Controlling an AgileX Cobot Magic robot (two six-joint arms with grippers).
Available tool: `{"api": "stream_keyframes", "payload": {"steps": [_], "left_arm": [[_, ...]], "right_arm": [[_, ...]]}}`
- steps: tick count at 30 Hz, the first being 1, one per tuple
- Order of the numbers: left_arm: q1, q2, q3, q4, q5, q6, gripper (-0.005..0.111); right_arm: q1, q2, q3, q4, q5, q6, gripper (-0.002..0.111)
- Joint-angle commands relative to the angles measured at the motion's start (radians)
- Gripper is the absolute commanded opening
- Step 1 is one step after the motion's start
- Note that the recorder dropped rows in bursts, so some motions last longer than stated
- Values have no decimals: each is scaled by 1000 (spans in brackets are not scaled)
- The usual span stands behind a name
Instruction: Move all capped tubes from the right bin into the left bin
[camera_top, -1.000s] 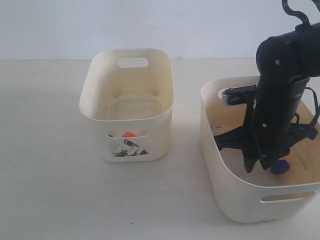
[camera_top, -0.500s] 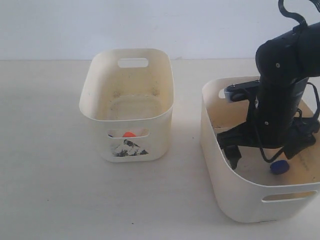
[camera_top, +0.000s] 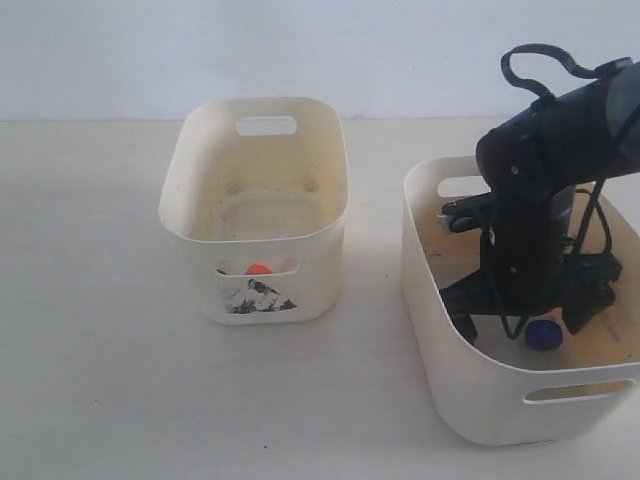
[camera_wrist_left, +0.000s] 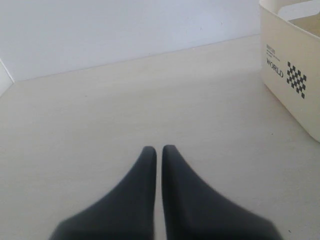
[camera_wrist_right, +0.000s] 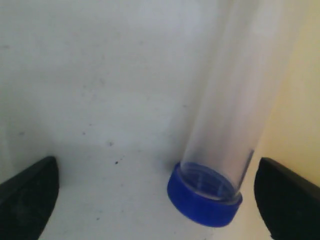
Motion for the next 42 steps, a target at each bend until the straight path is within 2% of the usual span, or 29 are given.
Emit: {"api": "stream_keyframes", "payload": {"steps": [1,4,6,8,9,12,20,34,38,42], "left_arm": [[-1,0,-4,-3,-4,-10,4],[-1,0,-4,-3,-4,-10,4],[-1,0,-4,-3,-4,-10,4],[-1,0,-4,-3,-4,-10,4],[-1,0,-4,-3,-4,-10,4],[-1,0,-4,-3,-4,-10,4],[-1,0,-4,-3,-4,-10,4],[-1,0,-4,-3,-4,-10,4],[-1,0,-4,-3,-4,-10,4],[-1,0,-4,-3,-4,-10,4]], "right_arm": [[-8,83,19,23,-6,2,105],[-8,85,19,40,3,2,99],[-8,85,17,53,12,2,87],[-8,85,17,76,15,2,67],[-8,85,17,91,17,2,53],[-8,85,17,112,45,-11,0],[-8,38,-7,115,239,-136,1],[-8,-412,-7,113,242,-161,1],[-8,-493,-7,116,234,-157,1],[-8,-497,-7,117,139,-157,1]]}}
